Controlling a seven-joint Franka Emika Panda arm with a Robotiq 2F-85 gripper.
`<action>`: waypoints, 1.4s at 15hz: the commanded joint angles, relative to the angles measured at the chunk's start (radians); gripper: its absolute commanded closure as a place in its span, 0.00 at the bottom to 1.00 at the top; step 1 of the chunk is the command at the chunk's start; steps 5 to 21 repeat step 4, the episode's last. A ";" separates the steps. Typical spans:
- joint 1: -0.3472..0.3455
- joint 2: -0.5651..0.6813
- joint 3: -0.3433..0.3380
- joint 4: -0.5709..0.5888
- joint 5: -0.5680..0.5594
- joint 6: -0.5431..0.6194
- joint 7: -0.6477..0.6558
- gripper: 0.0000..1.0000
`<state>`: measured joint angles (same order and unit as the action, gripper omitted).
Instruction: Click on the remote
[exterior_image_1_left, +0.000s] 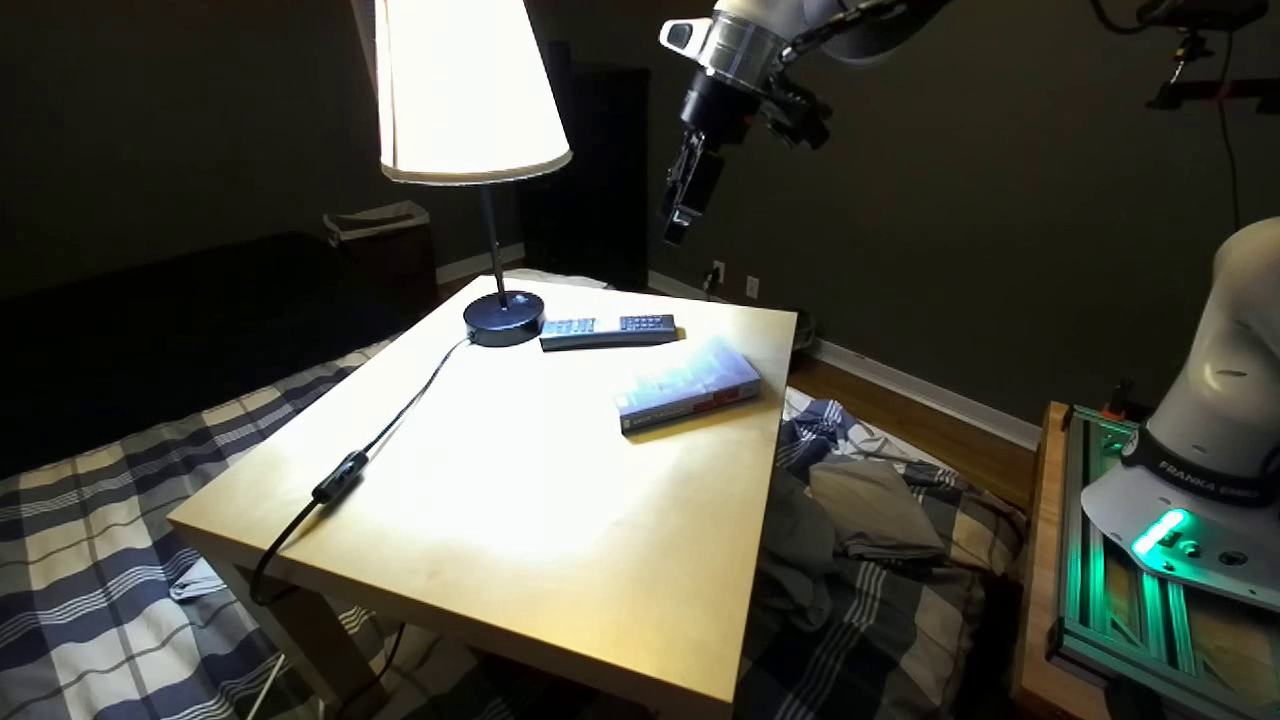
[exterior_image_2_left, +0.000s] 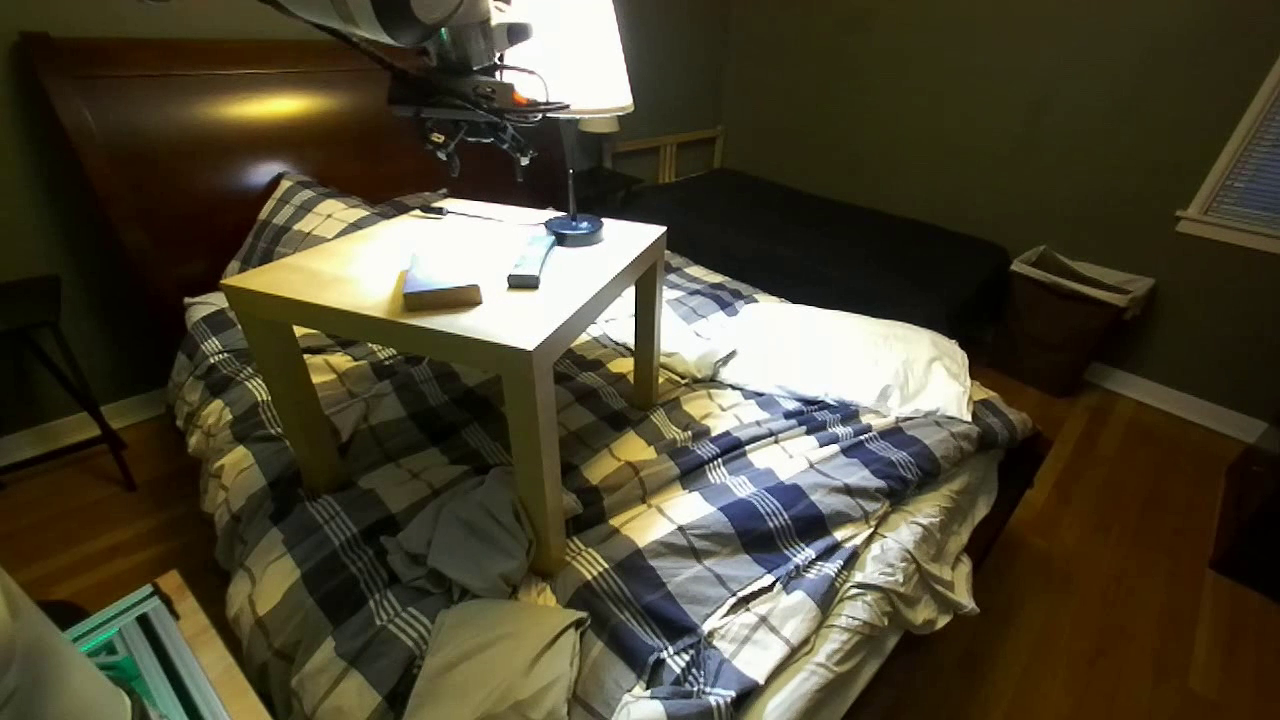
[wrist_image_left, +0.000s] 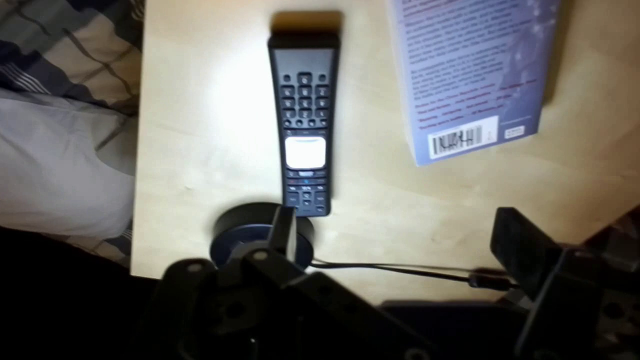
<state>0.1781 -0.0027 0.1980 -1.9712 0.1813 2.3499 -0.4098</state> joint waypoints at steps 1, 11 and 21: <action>0.005 -0.003 -0.004 0.004 0.046 -0.004 -0.049 0.00; 0.005 -0.007 -0.006 0.001 0.081 -0.002 -0.089 0.00; 0.005 -0.007 -0.006 0.001 0.081 -0.002 -0.089 0.00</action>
